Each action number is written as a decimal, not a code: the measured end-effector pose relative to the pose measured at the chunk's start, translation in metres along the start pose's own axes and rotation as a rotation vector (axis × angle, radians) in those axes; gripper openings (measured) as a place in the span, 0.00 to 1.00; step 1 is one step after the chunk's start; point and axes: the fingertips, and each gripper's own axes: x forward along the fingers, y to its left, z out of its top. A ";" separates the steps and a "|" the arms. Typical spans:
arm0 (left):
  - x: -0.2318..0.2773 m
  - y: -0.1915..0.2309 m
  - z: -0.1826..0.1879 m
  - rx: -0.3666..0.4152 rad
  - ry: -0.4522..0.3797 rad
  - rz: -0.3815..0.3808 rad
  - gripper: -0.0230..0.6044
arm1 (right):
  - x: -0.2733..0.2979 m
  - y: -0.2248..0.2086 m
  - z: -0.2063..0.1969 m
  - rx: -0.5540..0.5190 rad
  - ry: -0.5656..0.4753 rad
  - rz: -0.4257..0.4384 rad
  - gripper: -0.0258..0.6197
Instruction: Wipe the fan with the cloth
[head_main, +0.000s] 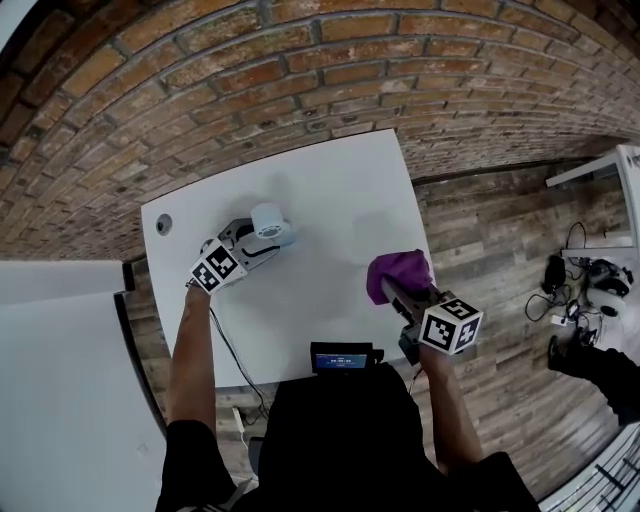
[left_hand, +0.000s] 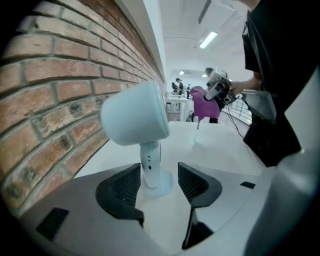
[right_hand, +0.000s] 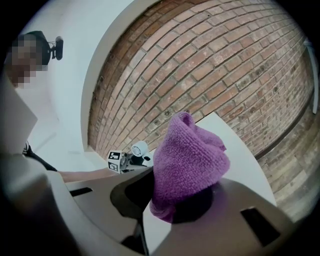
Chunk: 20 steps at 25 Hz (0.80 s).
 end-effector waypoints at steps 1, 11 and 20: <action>-0.007 -0.002 -0.001 -0.073 -0.044 0.041 0.40 | 0.002 0.001 0.001 0.015 -0.005 0.013 0.14; -0.114 -0.072 0.032 -0.656 -0.639 0.288 0.40 | 0.015 0.030 0.032 0.319 -0.208 0.259 0.13; -0.213 -0.106 0.044 -0.782 -1.003 0.187 0.40 | -0.016 0.092 0.017 0.445 -0.430 0.347 0.13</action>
